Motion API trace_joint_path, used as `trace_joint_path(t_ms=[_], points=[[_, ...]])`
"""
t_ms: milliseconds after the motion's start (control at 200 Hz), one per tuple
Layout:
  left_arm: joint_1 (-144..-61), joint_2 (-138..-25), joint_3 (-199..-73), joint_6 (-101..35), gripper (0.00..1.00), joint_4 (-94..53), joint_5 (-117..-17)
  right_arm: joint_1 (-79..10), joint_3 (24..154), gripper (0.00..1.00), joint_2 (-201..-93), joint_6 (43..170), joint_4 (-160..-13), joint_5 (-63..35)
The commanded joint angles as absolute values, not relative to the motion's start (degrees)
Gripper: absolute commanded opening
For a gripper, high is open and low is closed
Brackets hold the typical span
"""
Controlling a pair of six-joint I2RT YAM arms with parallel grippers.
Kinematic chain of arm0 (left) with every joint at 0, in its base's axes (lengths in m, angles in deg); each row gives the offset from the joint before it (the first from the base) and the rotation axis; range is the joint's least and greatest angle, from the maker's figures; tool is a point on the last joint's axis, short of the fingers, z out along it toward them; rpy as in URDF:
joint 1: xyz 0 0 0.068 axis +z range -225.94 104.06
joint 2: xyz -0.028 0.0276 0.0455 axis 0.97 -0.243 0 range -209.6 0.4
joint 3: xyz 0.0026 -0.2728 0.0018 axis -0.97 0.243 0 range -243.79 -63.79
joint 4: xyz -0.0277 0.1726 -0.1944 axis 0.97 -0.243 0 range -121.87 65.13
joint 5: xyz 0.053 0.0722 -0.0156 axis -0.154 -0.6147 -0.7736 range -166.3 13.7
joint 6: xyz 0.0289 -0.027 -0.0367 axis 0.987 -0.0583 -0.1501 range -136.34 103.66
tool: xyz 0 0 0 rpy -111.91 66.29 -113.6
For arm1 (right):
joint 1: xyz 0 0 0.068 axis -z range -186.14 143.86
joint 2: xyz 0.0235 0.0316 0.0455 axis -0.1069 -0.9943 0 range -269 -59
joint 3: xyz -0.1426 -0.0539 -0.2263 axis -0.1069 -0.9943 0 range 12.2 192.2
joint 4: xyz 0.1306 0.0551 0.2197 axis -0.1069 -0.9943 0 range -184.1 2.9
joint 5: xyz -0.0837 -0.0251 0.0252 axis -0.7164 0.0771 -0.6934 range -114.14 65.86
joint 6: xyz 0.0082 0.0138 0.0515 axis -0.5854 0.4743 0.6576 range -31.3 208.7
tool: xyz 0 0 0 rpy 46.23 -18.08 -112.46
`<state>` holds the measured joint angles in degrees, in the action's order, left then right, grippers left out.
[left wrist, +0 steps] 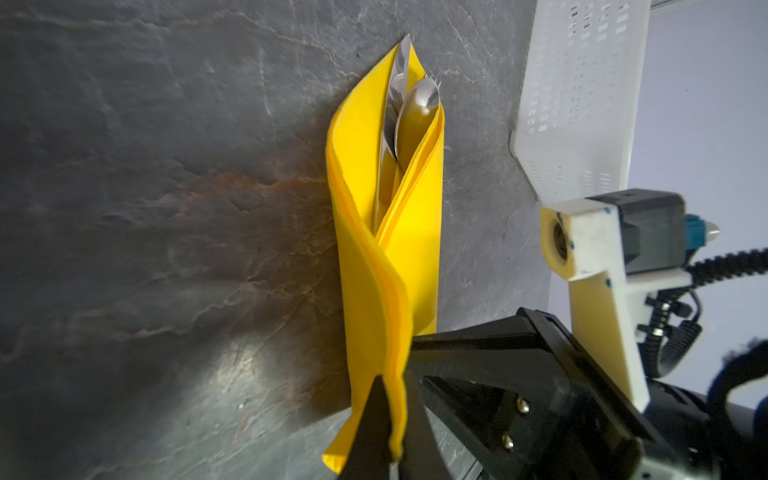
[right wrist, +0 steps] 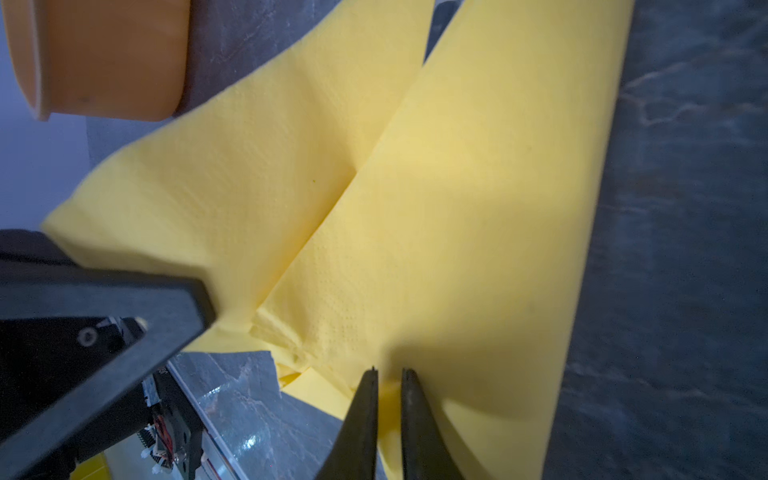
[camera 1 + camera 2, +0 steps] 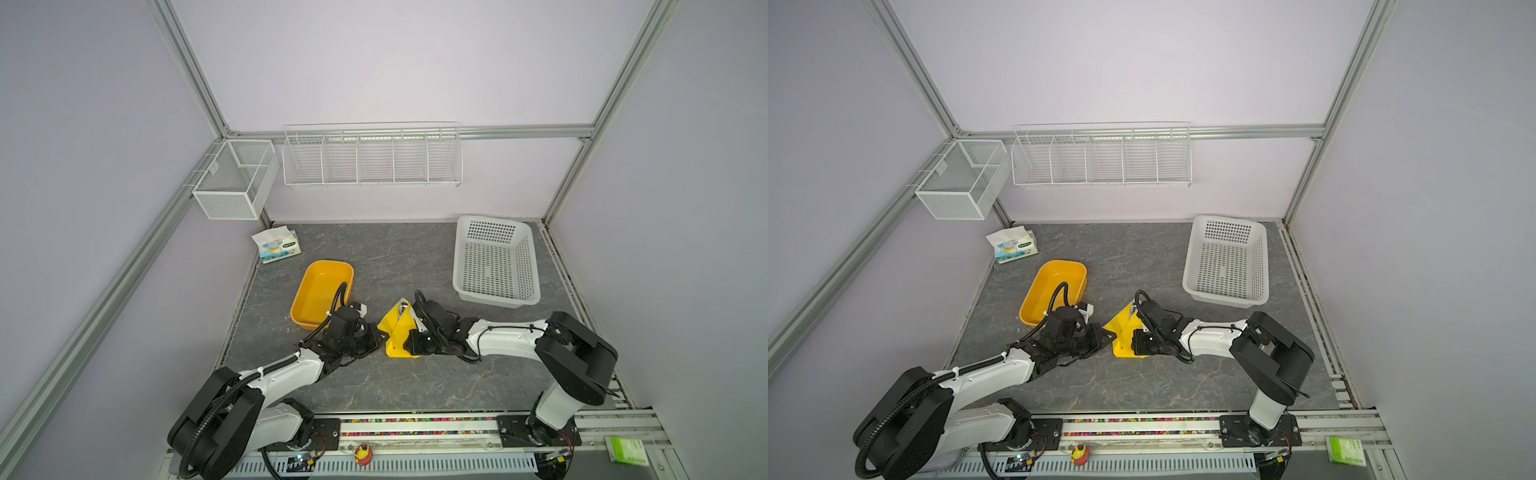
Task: Place the utensils on the paper napkin and roll it up
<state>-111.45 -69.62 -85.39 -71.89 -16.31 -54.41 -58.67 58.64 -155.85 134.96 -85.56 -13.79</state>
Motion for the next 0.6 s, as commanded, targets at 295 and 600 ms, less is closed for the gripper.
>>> trace_joint_path(t_ms=[295,600], points=[[-113.03,-67.91,-89.44,-71.53,0.24,-28.79,-60.72,-59.23,58.79,0.15,-154.36,133.42,-84.65,-12.98],[-112.85,-71.57,-88.99,-70.73,0.28,-27.79,-61.68,-60.23,59.11,0.16,-154.7,131.47,-83.92,-9.5]])
